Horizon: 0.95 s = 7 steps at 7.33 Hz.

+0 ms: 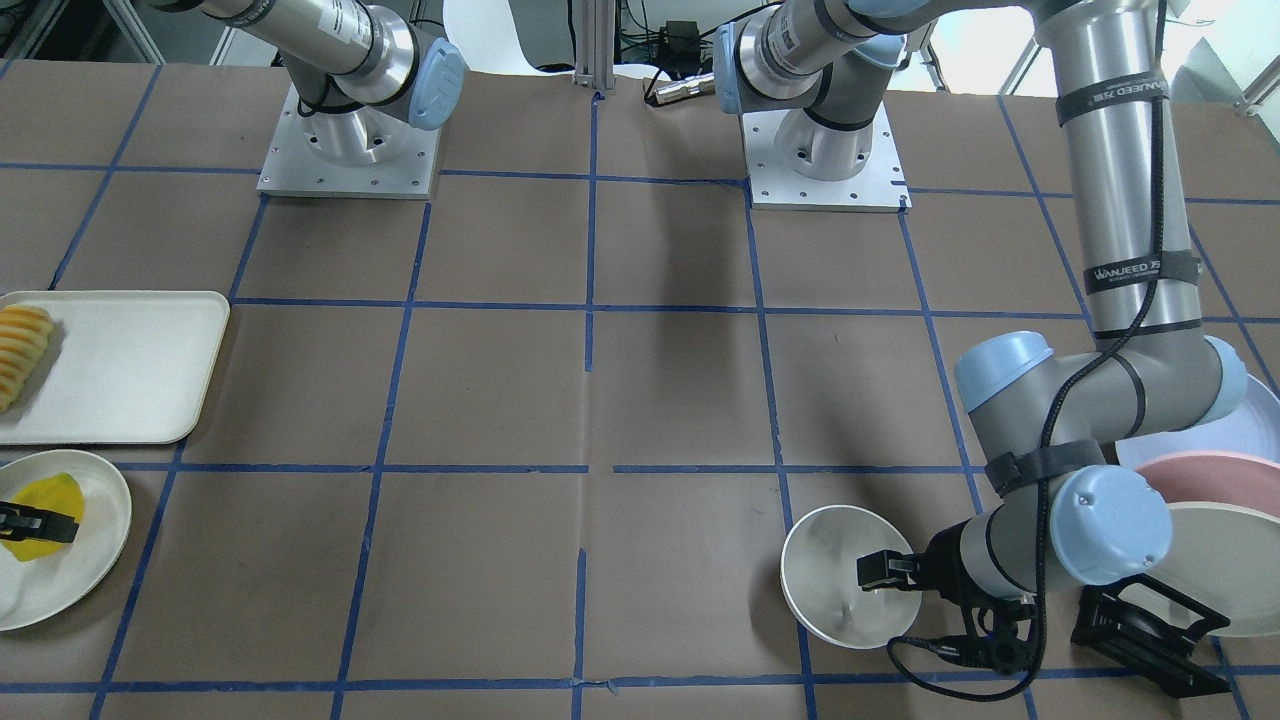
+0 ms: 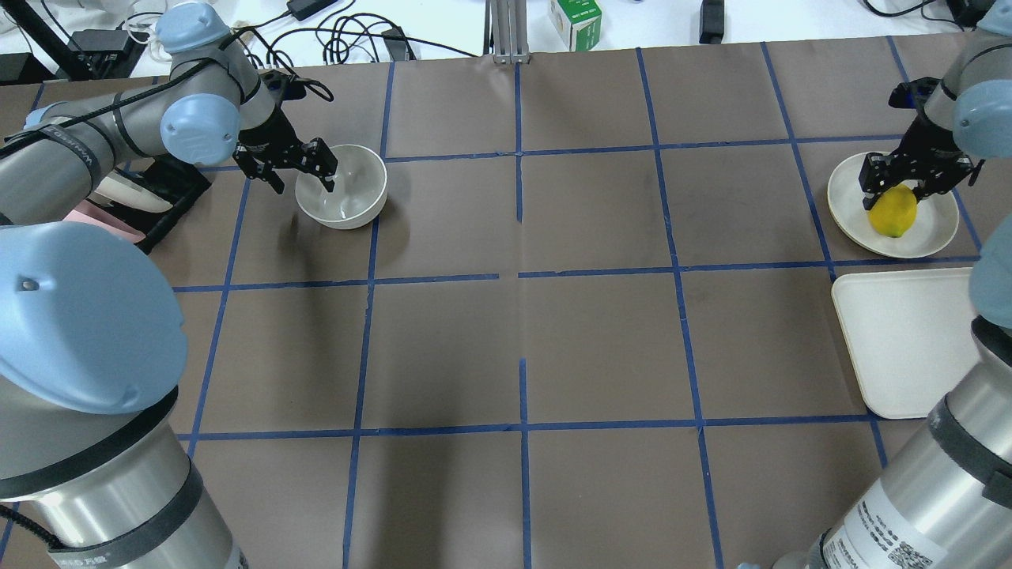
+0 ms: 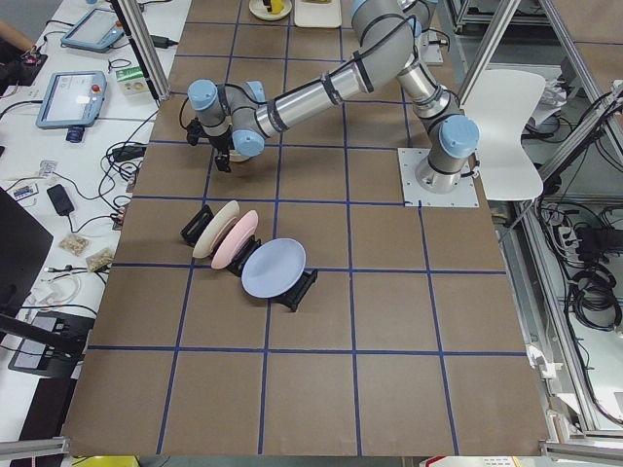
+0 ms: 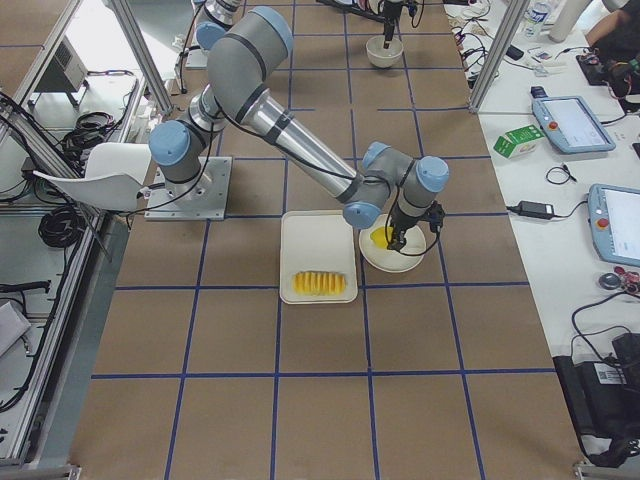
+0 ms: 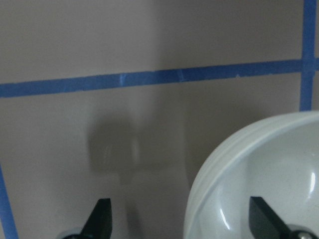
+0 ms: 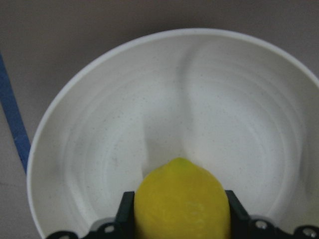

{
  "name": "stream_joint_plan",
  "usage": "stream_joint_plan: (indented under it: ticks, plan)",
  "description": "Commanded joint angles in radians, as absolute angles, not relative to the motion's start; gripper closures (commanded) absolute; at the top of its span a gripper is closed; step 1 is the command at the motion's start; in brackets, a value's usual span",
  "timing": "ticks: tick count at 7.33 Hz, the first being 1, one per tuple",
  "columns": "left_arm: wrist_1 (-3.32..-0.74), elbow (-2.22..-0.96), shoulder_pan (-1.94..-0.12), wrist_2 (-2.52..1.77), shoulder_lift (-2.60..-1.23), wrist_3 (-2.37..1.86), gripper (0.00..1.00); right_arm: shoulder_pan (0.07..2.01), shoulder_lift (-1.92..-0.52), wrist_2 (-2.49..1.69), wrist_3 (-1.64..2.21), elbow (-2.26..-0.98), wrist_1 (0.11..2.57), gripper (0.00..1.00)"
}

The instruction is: Place bowl and put lemon in it

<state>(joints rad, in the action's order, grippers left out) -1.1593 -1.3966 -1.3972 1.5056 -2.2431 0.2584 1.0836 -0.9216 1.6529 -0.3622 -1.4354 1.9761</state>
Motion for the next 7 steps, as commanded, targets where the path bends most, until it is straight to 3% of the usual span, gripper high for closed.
stream_joint_plan:
  ticks: [1,2,4,5,7]
  plan:
    - [-1.094,-1.445,-1.398,1.509,-2.232,0.268,0.11,1.081,-0.968,1.657,-0.367,-1.418,1.910,1.00]
    - [-1.092,-1.439,-1.391,1.511,-2.230,0.291,0.30,1.084,-1.027,1.655,-0.356,-1.419,1.846,1.00]
    - [-1.092,-1.439,-1.390,1.500,-2.224,0.293,0.80,1.094,-1.119,1.637,-0.368,-1.427,1.708,1.00]
    - [-1.092,-1.437,-1.396,1.499,-2.221,0.281,0.94,1.100,-1.141,1.629,-0.359,-1.425,1.682,1.00]
    - [-1.107,-1.437,-1.394,1.493,-2.197,0.278,1.00,1.155,-1.179,1.635,-0.350,-1.422,1.674,1.00]
